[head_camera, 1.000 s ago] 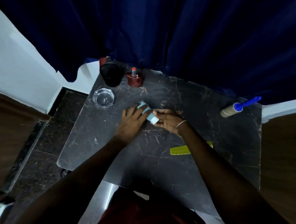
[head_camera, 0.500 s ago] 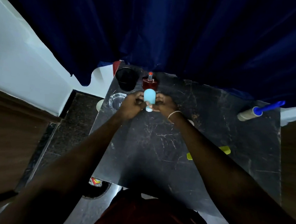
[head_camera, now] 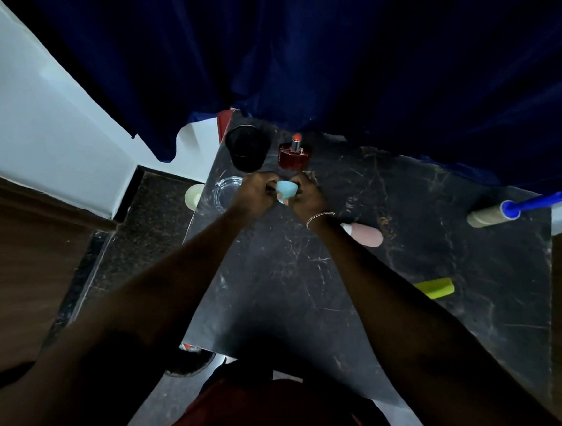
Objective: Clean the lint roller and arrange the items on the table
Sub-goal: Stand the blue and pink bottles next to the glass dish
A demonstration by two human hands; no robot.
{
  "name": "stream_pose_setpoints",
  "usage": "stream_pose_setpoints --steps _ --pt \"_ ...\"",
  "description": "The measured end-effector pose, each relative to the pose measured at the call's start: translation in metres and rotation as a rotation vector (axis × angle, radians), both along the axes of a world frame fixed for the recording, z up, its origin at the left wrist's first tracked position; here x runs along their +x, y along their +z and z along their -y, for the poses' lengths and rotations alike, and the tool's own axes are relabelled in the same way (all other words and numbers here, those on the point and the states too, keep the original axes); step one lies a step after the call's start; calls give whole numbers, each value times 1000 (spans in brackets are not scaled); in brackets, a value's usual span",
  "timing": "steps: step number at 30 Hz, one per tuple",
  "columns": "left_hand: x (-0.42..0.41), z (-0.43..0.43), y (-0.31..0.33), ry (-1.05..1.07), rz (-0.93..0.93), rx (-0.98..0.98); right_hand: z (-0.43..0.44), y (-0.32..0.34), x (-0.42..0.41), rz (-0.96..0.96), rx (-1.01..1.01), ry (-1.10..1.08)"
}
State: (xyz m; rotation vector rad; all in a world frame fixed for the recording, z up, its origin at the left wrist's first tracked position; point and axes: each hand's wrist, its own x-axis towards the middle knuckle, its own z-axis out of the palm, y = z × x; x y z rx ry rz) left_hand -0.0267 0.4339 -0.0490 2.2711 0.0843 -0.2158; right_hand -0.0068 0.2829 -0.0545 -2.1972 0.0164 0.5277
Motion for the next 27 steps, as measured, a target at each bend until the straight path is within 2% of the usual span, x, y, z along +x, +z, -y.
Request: stream_pose_setpoints --steps 14,21,27 --pt "6 2 -9 15 -50 -54 -3 -1 2 7 -103 1" --pt "5 1 -13 -1 -40 -6 -5 -5 -1 21 -72 9" --pt "2 2 -16 -37 -53 -74 -4 -3 -2 -27 -65 69"
